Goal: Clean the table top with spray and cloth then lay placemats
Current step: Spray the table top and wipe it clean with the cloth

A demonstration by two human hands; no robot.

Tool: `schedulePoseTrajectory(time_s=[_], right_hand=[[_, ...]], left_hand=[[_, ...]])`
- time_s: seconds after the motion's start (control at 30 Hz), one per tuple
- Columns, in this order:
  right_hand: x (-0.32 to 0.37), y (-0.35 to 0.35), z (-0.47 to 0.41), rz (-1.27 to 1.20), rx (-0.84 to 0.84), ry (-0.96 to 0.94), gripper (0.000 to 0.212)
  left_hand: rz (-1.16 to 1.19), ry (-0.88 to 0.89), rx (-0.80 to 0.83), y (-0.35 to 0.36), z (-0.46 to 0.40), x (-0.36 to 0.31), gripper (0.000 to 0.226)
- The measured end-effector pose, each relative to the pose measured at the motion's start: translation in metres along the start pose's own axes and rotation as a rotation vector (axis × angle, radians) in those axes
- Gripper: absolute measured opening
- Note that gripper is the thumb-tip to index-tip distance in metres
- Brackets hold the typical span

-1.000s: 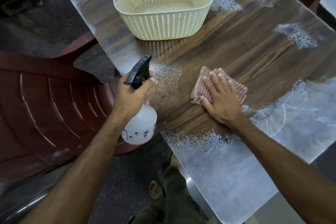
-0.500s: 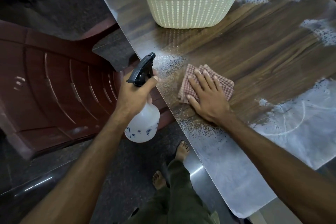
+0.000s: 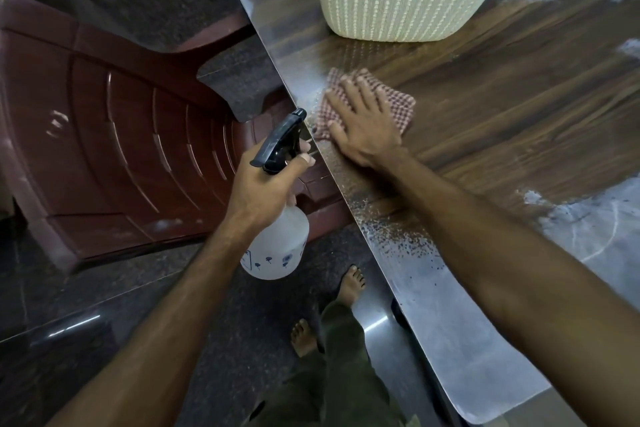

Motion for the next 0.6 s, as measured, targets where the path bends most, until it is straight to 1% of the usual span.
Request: schedulePoseTrajectory(time_s=[0.07, 0.13, 0.2, 0.27, 0.37, 0.43, 0.53, 0.6], right_hand=[[0.022, 0.012, 0.023, 0.016, 0.012, -0.085, 0.061], [0.031, 0.026, 0.061, 0.009, 0.024, -0.146, 0.061], [0.023, 0.037, 0.099, -0.004, 0.046, -0.179, 0.063], [0.0, 0.04, 0.123, -0.009, 0.059, -0.146, 0.063], [-0.038, 0.023, 0.11, -0.058, 0.006, 0.047, 0.069], [-0.045, 0.009, 0.08, -0.073, -0.025, 0.132, 0.071], [-0.02, 0.006, 0.039, -0.049, -0.016, 0.139, 0.069], [0.007, 0.014, 0.039, -0.024, -0.016, 0.103, 0.067]], left_hand=[[-0.019, -0.01, 0.013, 0.002, 0.002, 0.0, 0.031], [-0.018, -0.004, 0.019, 0.002, 0.004, -0.004, 0.025], [-0.011, 0.013, 0.012, -0.001, 0.007, -0.009, 0.019], [0.001, 0.013, 0.013, -0.004, 0.009, -0.009, 0.018], [-0.004, 0.018, 0.017, -0.006, 0.013, -0.008, 0.016], [-0.005, 0.033, 0.022, -0.003, 0.018, -0.006, 0.016], [0.008, 0.037, 0.025, 0.0, 0.027, -0.002, 0.017], [-0.019, 0.043, 0.042, 0.002, 0.034, 0.0, 0.017]])
Point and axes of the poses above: each hand's wrist, its own z-axis away from the middle knuckle, its own y-axis out of the palm, x = y × z, the point moved 9 cm from there along -z, towards the middle knuckle, and after that the axes turned 6 degrees about x, right-handed, at the moved point
